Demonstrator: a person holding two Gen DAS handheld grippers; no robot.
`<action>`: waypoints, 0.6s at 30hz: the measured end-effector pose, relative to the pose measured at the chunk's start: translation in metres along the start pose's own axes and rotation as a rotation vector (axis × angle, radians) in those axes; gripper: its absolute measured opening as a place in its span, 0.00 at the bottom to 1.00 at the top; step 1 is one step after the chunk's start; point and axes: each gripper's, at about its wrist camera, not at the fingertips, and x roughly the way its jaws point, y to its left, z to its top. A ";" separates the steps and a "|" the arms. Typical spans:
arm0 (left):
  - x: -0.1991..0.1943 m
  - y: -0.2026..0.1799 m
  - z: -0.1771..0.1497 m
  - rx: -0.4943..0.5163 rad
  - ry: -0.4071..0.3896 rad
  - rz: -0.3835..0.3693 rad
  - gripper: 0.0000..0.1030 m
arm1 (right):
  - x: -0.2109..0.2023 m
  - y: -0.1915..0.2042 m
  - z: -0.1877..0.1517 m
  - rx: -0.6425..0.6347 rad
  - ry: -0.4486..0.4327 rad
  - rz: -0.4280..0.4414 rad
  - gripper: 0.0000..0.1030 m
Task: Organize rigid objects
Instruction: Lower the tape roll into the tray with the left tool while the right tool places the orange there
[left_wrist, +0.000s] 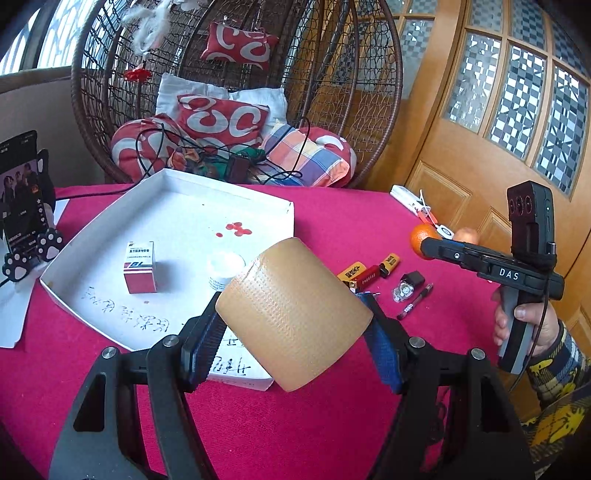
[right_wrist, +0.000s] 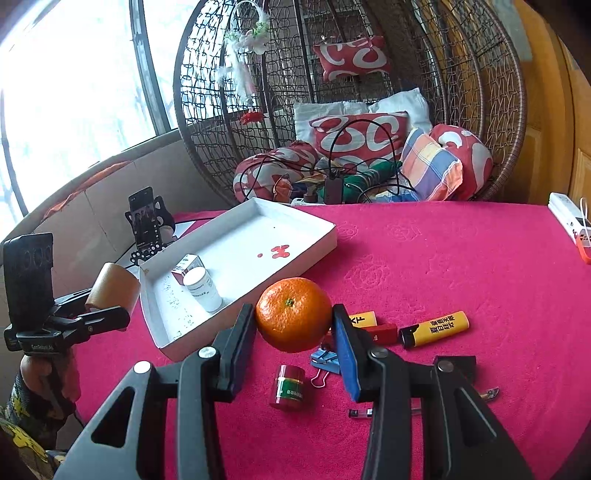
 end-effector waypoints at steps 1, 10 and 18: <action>-0.002 0.004 0.000 -0.010 -0.006 0.008 0.69 | 0.001 0.001 0.002 -0.005 0.002 0.002 0.40; -0.017 0.039 0.013 -0.073 -0.059 0.086 0.69 | 0.013 0.019 0.028 -0.042 -0.005 0.030 0.40; 0.004 0.074 0.038 -0.136 -0.047 0.162 0.69 | 0.045 0.041 0.054 -0.038 0.010 0.107 0.40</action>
